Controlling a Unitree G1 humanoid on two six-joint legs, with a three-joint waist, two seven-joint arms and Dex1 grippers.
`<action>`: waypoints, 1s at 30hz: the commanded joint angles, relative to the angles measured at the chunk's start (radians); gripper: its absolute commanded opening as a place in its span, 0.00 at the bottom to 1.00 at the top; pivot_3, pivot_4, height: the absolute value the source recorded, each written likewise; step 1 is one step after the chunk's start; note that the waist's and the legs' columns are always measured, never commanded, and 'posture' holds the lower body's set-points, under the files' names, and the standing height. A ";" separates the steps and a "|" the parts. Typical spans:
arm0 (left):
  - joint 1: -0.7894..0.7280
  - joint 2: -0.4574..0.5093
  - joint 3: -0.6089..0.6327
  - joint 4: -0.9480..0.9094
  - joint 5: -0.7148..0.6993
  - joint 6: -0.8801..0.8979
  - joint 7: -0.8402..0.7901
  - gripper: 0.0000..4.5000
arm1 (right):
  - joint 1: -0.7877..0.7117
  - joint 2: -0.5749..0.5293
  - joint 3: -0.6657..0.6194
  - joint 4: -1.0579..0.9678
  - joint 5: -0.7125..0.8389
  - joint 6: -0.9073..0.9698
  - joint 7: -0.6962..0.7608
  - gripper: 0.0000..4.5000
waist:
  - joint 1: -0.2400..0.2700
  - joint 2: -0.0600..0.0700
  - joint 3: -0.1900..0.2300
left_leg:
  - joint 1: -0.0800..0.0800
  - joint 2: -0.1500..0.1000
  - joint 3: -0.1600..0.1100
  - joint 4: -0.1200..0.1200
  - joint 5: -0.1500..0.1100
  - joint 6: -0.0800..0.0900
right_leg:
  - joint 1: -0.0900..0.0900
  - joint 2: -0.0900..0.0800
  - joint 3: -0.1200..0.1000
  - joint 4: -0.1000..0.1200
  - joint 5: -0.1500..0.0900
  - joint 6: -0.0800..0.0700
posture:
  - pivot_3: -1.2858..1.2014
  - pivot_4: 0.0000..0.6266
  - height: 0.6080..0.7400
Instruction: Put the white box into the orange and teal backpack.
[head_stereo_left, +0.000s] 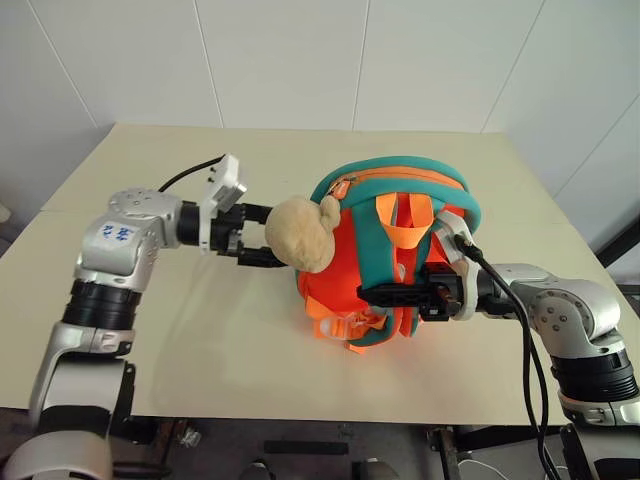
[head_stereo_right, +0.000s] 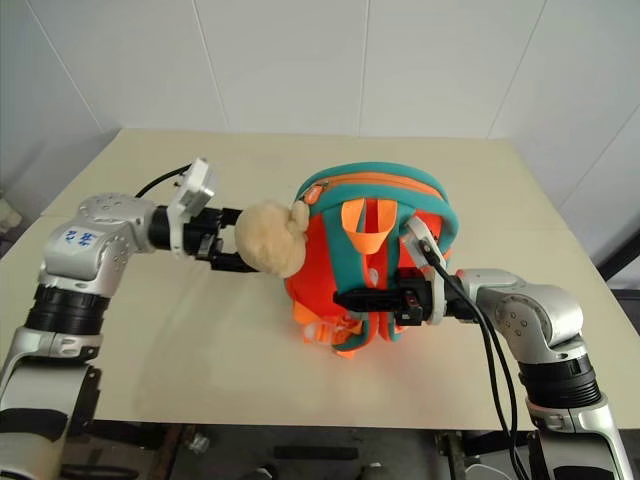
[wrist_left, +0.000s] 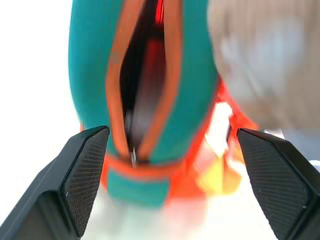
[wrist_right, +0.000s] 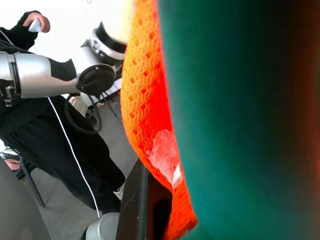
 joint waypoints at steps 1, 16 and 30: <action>0.016 0.050 0.069 -0.054 -0.032 0.009 -0.008 0.97 | 0.008 -0.012 -0.016 -0.015 0.002 -0.011 0.004 0.00 | 0.001 0.000 0.000 | 0.000 0.000 0.000 0.000 0.000 0.000 | 0.000 0.000 0.000 0.000 0.000 0.000 | 0.52 0.24 1.00; 0.070 -0.066 0.155 -0.365 -0.300 0.193 0.135 0.97 | -0.007 -0.008 0.014 0.021 -0.038 -0.030 0.032 0.00 | 0.002 0.000 0.000 | 0.000 0.000 -0.001 0.002 0.000 0.000 | 0.002 0.000 0.000 0.001 0.000 0.000 | 0.52 0.24 1.00; 0.061 -0.180 0.038 -0.347 -0.183 0.050 0.234 0.97 | -0.013 0.015 0.027 0.031 -0.057 -0.049 0.036 0.00 | 0.008 0.000 0.000 | 0.000 0.000 -0.001 0.005 0.000 0.000 | 0.002 0.000 0.000 0.001 0.000 0.000 | 0.52 0.24 1.00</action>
